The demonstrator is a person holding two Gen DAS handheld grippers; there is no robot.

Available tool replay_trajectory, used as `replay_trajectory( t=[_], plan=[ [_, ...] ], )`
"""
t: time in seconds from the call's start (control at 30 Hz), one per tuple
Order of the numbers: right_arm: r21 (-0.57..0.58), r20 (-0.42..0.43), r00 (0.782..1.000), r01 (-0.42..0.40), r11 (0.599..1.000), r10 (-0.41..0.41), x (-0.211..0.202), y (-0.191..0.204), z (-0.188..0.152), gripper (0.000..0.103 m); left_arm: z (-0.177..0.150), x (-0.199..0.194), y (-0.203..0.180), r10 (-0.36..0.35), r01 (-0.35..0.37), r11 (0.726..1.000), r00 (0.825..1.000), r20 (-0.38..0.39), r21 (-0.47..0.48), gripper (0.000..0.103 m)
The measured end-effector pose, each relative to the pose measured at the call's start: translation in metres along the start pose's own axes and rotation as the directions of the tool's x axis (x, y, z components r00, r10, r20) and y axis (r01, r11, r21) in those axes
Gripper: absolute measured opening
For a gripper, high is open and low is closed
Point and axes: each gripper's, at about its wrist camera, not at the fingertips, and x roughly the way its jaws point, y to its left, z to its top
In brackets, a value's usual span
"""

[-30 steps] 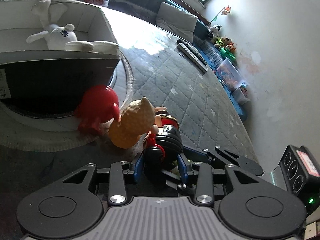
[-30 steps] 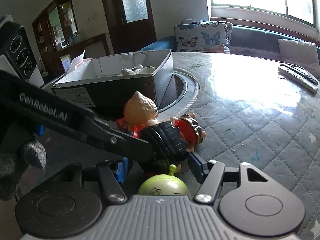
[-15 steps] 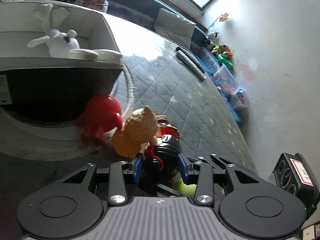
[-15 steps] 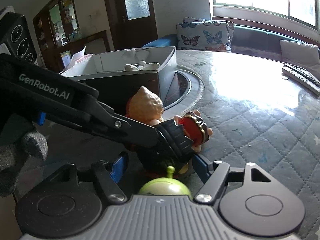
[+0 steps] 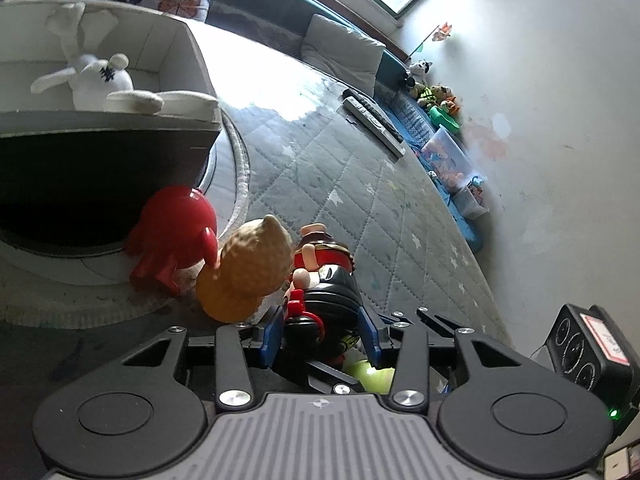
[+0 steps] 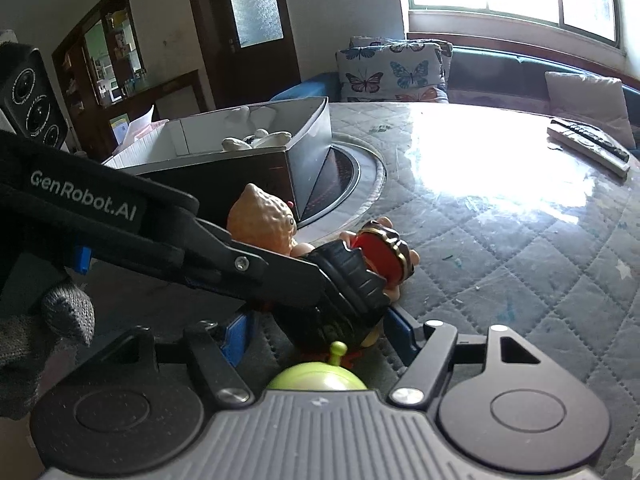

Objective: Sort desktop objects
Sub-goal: 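Carry the black-and-red figure into the box and open the left gripper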

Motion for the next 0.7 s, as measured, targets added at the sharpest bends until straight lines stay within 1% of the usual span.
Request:
replay_trajectory(
  t=[0.03,0.07,0.23,0.4,0.53,0.7],
  plan=[
    [-0.001,0.005,1.0,0.002,1.0,-0.002,-0.002,0.001,0.0,0.067,-0.001,-0.001,-0.001,0.003,-0.003,1.0,1.0,0.005,0.009,0.044],
    [-0.002,0.009,1.0,0.003,1.0,-0.003,-0.003,0.001,0.001,0.067,-0.001,-0.003,-0.002,0.002,-0.002,1.0,1.0,0.008,0.01,0.044],
    [-0.007,0.033,0.999,0.011,1.0,-0.011,-0.012,0.004,0.003,0.066,0.0,-0.014,-0.005,-0.015,0.014,1.0,0.999,0.04,0.024,0.044],
    [-0.061,0.076,0.997,0.02,0.998,-0.016,-0.025,0.019,0.019,0.066,0.003,-0.038,-0.008,-0.039,0.036,0.999,0.995,0.094,0.038,0.044],
    [-0.115,0.112,0.994,0.024,0.993,-0.011,-0.034,0.034,0.036,0.066,0.01,-0.063,-0.009,-0.033,0.024,0.998,0.986,0.163,0.056,0.044],
    [-0.205,0.134,0.991,0.004,0.979,0.024,-0.027,0.061,0.069,0.066,0.026,-0.097,0.004,-0.007,-0.002,0.999,0.969,0.248,0.035,0.044]
  ],
)
